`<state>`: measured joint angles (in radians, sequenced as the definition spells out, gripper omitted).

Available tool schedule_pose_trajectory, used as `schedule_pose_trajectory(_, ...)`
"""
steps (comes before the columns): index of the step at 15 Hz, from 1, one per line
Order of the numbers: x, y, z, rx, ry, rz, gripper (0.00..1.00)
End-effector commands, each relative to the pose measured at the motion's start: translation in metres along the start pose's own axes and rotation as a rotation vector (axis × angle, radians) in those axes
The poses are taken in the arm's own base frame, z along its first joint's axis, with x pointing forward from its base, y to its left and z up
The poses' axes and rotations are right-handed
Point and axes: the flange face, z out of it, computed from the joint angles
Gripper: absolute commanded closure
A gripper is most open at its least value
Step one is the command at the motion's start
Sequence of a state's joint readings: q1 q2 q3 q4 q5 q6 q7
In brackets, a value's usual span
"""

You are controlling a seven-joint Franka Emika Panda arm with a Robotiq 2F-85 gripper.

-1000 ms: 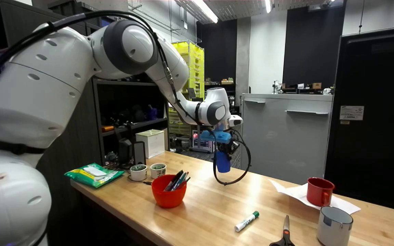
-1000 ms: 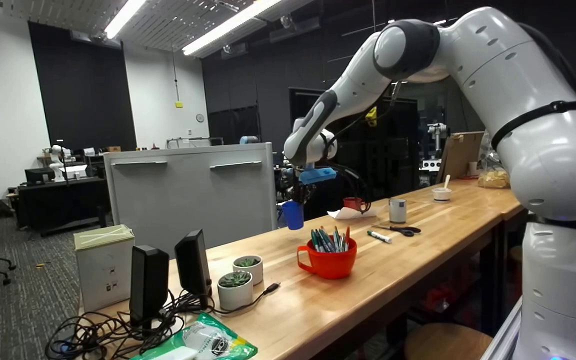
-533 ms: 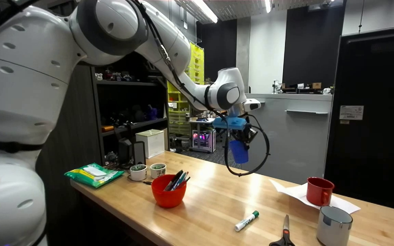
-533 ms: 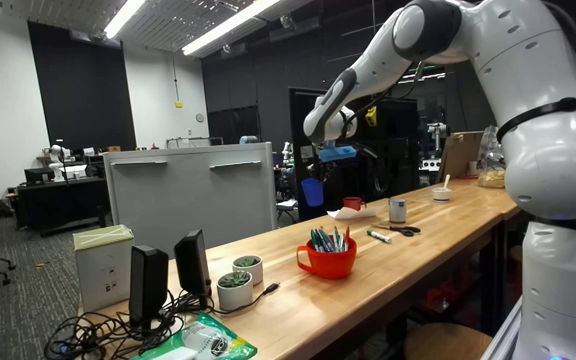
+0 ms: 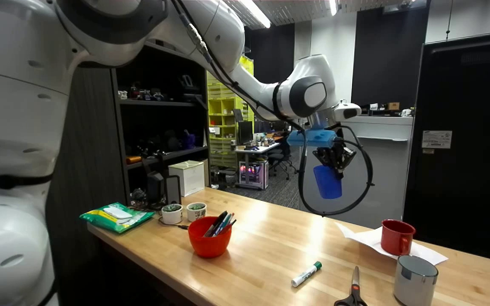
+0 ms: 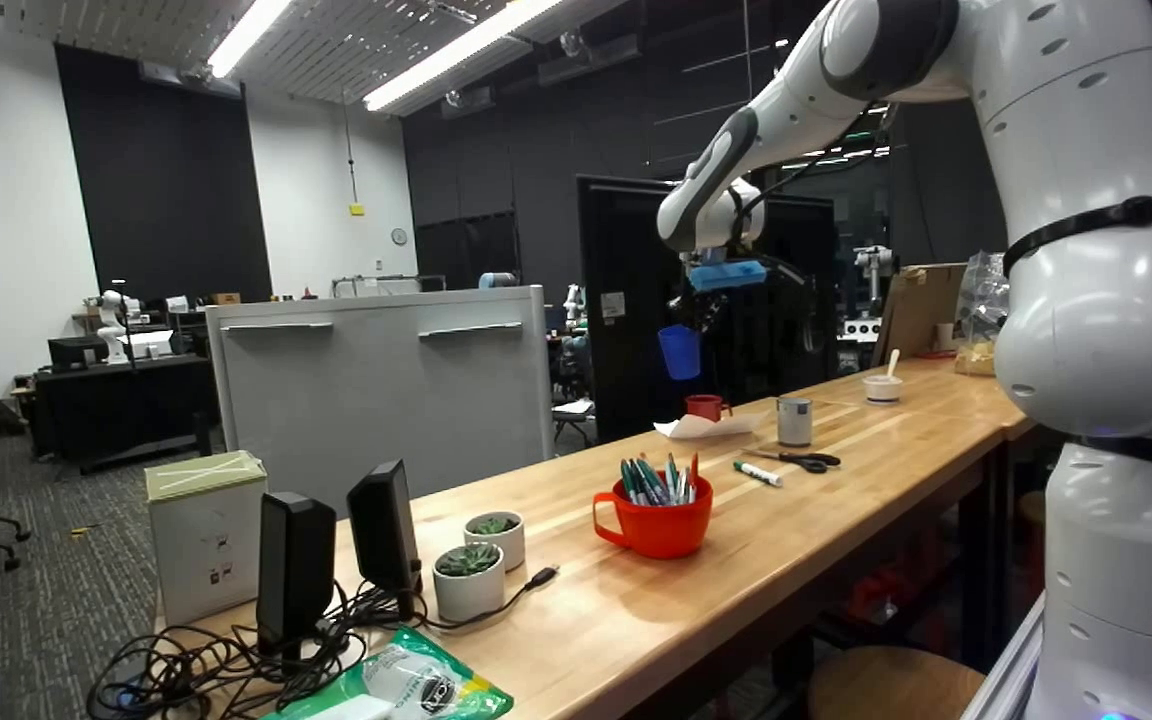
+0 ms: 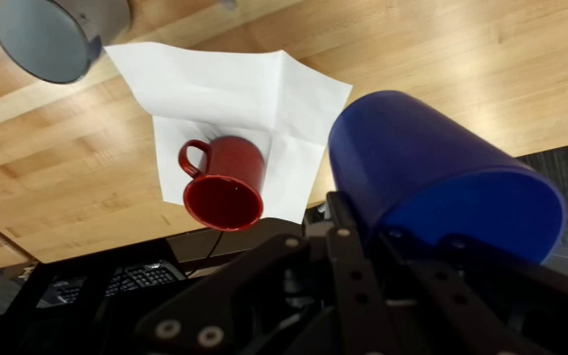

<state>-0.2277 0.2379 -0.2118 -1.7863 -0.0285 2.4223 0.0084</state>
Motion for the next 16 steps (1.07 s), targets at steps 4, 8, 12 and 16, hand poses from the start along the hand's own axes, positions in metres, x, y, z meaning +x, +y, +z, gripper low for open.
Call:
schedule_pose_trajectory(4, -0.002, 0.006, -0.004, -0.001, -0.005, 0.007, 0.94)
schedule_pose_trajectory(8, -0.001, 0.01, 0.001, 0.003, -0.022, 0.037, 0.99)
schedule_pose_trajectory(12, 0.006, 0.04, 0.011, -0.017, -0.035, 0.1, 0.99)
schedule_pose_trajectory(16, 0.013, 0.085, 0.02, -0.07, -0.06, 0.156, 0.99)
